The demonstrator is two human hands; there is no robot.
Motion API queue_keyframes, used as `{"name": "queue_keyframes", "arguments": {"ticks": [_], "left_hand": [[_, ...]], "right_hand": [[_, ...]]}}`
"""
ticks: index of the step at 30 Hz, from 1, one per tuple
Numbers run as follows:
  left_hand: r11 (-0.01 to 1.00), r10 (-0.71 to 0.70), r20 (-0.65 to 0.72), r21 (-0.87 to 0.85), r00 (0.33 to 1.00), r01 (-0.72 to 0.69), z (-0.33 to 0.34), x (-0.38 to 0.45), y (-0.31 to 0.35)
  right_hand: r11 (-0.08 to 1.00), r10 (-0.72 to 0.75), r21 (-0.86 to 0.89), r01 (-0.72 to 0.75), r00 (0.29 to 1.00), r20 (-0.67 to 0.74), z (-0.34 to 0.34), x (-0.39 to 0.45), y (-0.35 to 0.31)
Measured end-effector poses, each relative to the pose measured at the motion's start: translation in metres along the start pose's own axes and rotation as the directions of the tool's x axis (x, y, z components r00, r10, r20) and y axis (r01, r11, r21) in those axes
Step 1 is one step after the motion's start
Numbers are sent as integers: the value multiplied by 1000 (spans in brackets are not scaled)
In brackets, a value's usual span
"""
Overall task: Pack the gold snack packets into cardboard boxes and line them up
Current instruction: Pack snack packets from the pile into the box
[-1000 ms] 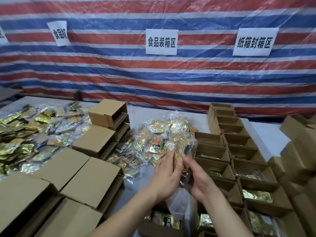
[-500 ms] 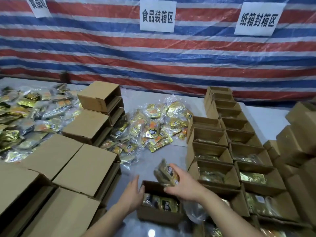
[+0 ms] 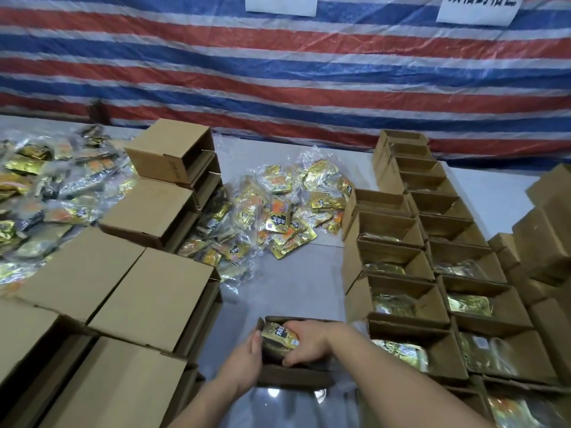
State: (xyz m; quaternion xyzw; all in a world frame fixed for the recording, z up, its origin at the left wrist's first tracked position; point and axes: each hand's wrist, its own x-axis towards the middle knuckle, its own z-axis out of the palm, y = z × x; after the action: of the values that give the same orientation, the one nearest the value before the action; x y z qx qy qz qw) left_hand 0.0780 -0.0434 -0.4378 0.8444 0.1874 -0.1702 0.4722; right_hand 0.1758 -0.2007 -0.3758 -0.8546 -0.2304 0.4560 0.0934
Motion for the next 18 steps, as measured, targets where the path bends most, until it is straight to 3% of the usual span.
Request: {"name": "queue_keyframes", "arguments": {"ticks": [4,6,11,14,18], "left_hand": [[999,11,9,43,1000,-11,5,-1,-2],[994,37,38,106,999,-40,8,-2,-2],[989,33,-38,142,999,-27,11,-4,3],[985,24,-70,173,997,-11,14,-2,7],[980,-5,-69,197,998,19,16,0,10]], "right_hand": [[948,233,-269,-170,946,226,-1,6,-23],[910,281,-378,-169,923,264,4,9,-31],[904,24,-427,-14,1000,19,31,8,-11],[913,-3,-408,-30,997,-80,40,9,3],[976,51,-211,-61,997,-52,26,0,-8]]}}
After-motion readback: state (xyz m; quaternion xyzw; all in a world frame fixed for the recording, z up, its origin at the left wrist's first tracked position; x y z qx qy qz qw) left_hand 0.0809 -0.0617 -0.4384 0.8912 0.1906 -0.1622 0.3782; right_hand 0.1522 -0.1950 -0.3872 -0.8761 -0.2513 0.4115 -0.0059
